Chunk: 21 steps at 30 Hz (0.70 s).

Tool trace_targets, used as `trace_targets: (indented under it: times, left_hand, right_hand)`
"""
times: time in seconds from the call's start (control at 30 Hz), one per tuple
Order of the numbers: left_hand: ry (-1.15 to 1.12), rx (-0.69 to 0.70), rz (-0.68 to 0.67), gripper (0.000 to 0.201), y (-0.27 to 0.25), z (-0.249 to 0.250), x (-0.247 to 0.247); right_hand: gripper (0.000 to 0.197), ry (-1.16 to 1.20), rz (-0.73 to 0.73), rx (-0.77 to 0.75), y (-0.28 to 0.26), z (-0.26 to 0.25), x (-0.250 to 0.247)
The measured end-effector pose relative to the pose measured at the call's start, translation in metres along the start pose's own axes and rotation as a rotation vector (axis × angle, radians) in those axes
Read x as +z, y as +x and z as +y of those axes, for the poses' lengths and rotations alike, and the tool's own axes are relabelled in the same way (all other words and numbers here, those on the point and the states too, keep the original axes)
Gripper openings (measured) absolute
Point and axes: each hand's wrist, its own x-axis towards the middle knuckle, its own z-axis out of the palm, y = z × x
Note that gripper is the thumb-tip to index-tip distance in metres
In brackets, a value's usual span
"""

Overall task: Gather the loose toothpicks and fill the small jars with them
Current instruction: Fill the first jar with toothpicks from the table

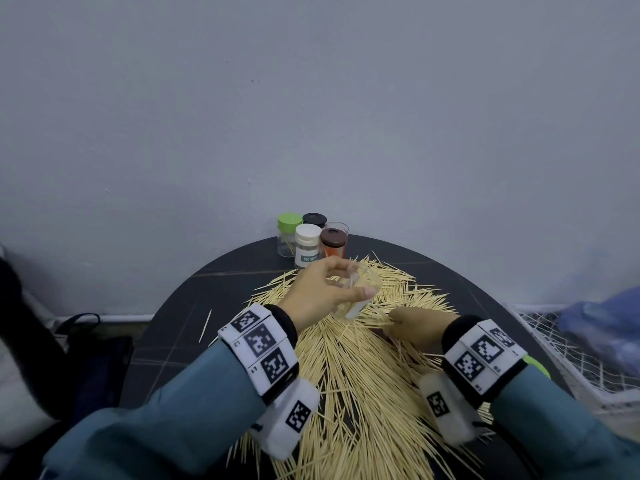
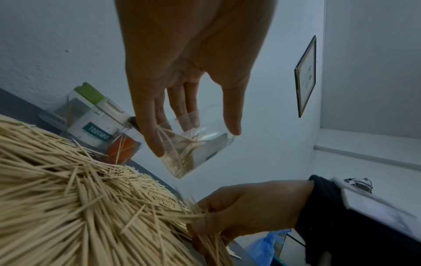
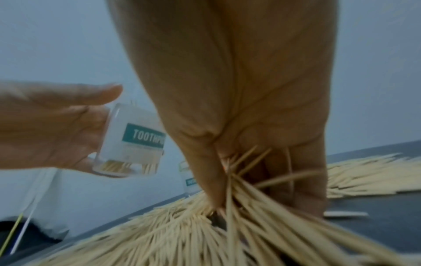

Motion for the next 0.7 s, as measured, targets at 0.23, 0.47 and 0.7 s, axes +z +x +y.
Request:
trace_targets:
  times: [0.23,0.47,0.7]
  left_hand:
    - [0.01,-0.01,0.002,0.055,0.003,-0.005,0.001]
    - [0.022,-0.015,-0.015,0.055,0.003,-0.008,0.001]
    - [0.025,-0.013,-0.012,0.051,0.003,-0.008,0.002]
  right_hand:
    - [0.019,0.549,-0.039,-0.066,0.004,0.017,-0.002]
    - [0.017,0.739,-0.068,-0.122,0.009,0.022,0.001]
    - [0.024,1.146,-0.008,-0.205,0.016,0.026,0.002]
